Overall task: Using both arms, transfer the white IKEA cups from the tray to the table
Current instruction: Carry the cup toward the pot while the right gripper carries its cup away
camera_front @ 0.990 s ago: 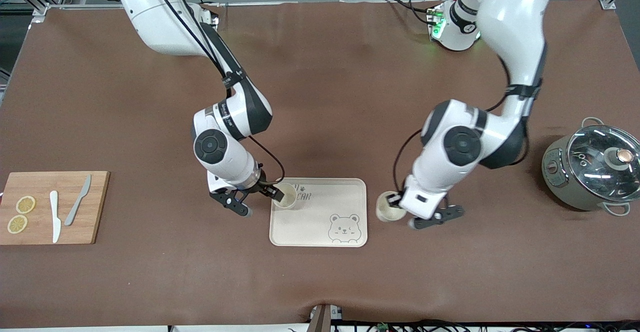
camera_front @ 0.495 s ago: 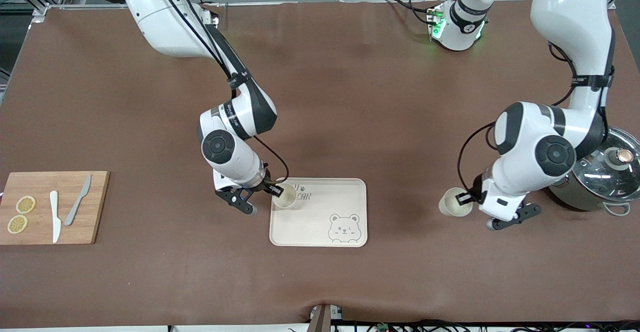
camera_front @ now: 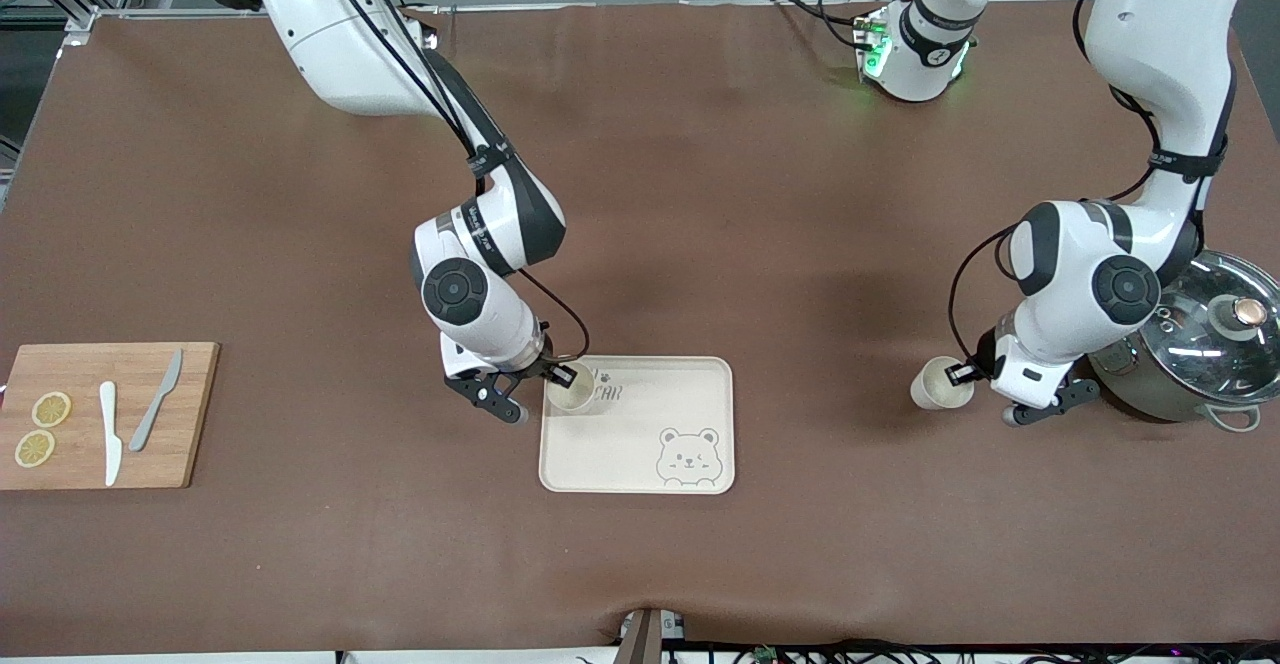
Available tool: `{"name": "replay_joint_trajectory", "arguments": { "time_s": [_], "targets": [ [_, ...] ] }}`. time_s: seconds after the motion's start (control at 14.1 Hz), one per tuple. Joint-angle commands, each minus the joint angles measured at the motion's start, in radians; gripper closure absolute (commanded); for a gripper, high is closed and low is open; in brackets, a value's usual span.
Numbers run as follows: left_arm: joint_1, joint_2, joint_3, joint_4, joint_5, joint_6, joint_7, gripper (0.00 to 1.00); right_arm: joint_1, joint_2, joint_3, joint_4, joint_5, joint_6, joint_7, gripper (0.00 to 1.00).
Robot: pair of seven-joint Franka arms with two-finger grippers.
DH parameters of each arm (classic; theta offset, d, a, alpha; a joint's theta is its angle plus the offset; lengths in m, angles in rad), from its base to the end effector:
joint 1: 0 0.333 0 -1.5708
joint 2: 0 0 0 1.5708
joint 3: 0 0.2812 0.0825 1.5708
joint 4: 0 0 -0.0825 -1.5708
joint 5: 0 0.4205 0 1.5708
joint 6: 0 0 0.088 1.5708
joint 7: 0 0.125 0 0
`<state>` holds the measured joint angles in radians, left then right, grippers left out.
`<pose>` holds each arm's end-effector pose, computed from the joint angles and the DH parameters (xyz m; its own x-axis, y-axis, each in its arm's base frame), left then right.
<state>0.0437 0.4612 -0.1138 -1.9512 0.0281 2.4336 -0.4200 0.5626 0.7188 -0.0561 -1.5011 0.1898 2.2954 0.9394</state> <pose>0.6302 -0.0447 0.1682 0.9423 0.3348 0.0095 0.3342 -0.9417 0.0390 0.6326 0.3639 0.1848 0.8592 -0.5092 -0.0500 -0.5112 -0.8504 -0.1249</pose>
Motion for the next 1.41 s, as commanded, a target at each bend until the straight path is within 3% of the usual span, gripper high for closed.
{"name": "replay_joint_trajectory", "arguments": {
  "time_s": [0.0,0.07,0.14,0.21,0.28,0.35,0.42,0.64,0.92,1.2,1.34],
  "targets": [
    [0.010,-0.056,-0.010,-0.080,0.024,0.018,0.004,1.00,0.007,0.010,-0.008,0.025,0.007,-0.005,0.018,1.00],
    [0.010,-0.056,-0.010,-0.090,0.024,0.016,0.009,1.00,0.000,0.005,-0.008,0.032,0.007,-0.008,0.015,1.00],
    [0.010,-0.052,-0.010,-0.094,0.023,0.016,0.010,0.93,-0.007,-0.001,-0.008,0.047,0.007,-0.016,0.009,1.00],
    [0.010,-0.049,-0.010,-0.092,0.023,0.016,0.010,0.75,-0.012,-0.007,-0.013,0.064,0.003,-0.020,0.007,1.00],
    [0.010,-0.050,-0.010,-0.091,0.023,0.016,0.010,0.49,-0.024,-0.019,-0.014,0.067,0.005,-0.027,0.007,1.00],
    [0.010,-0.055,-0.010,-0.086,0.023,0.013,0.010,0.15,-0.047,-0.028,-0.013,0.073,0.010,-0.046,0.006,1.00],
    [0.010,-0.061,-0.010,-0.083,0.023,0.007,0.010,0.00,-0.078,-0.042,-0.013,0.079,0.005,-0.091,-0.001,1.00],
    [0.010,-0.117,-0.009,-0.063,0.023,-0.020,0.007,0.00,-0.177,-0.126,-0.008,0.081,0.013,-0.271,-0.184,1.00],
    [0.010,-0.176,-0.003,0.096,0.023,-0.274,0.004,0.00,-0.305,-0.225,-0.010,0.035,0.013,-0.408,-0.471,1.00],
    [0.012,-0.182,0.003,0.332,0.023,-0.565,0.004,0.00,-0.421,-0.390,-0.014,-0.196,0.005,-0.395,-0.720,1.00],
    [0.013,-0.208,0.009,0.377,0.023,-0.654,0.006,0.00,-0.463,-0.473,-0.014,-0.296,-0.027,-0.392,-0.798,1.00]
  ]
}}
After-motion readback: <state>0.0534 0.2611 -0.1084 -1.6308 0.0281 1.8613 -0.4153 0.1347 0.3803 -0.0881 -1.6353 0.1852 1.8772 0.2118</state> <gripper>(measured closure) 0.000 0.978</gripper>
